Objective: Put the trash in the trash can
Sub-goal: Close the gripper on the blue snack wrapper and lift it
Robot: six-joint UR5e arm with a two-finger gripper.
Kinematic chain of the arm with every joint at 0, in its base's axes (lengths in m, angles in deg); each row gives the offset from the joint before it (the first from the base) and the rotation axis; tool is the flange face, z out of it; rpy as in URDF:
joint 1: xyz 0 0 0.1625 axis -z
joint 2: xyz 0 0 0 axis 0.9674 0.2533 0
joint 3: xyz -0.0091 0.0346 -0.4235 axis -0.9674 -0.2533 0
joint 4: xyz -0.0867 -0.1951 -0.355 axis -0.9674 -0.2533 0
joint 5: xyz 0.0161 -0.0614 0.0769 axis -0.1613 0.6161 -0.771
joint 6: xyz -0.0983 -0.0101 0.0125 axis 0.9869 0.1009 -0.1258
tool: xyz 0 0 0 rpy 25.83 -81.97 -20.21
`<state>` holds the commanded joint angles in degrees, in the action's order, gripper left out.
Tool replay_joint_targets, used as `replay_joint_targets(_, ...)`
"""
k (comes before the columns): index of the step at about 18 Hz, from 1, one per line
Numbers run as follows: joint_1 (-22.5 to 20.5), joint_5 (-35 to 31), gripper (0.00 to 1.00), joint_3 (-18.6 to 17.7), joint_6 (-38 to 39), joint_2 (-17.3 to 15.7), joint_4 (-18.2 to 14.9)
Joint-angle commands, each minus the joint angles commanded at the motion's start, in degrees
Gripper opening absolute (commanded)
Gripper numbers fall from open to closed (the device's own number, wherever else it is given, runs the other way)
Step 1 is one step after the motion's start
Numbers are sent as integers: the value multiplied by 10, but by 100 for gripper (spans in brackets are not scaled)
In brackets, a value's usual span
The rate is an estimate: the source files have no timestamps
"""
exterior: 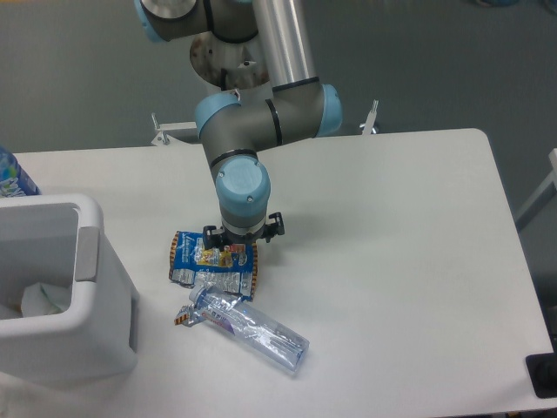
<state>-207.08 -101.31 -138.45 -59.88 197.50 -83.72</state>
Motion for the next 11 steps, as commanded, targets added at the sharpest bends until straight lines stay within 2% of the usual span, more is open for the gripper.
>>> replay_joint_targets(2,3,0,95,3,0,3,0)
replay_joint_targets(8,3,-2,62,4,-1,4,-1)
replay_joint_targets(11,3,-3,55,4,-2,4,-2)
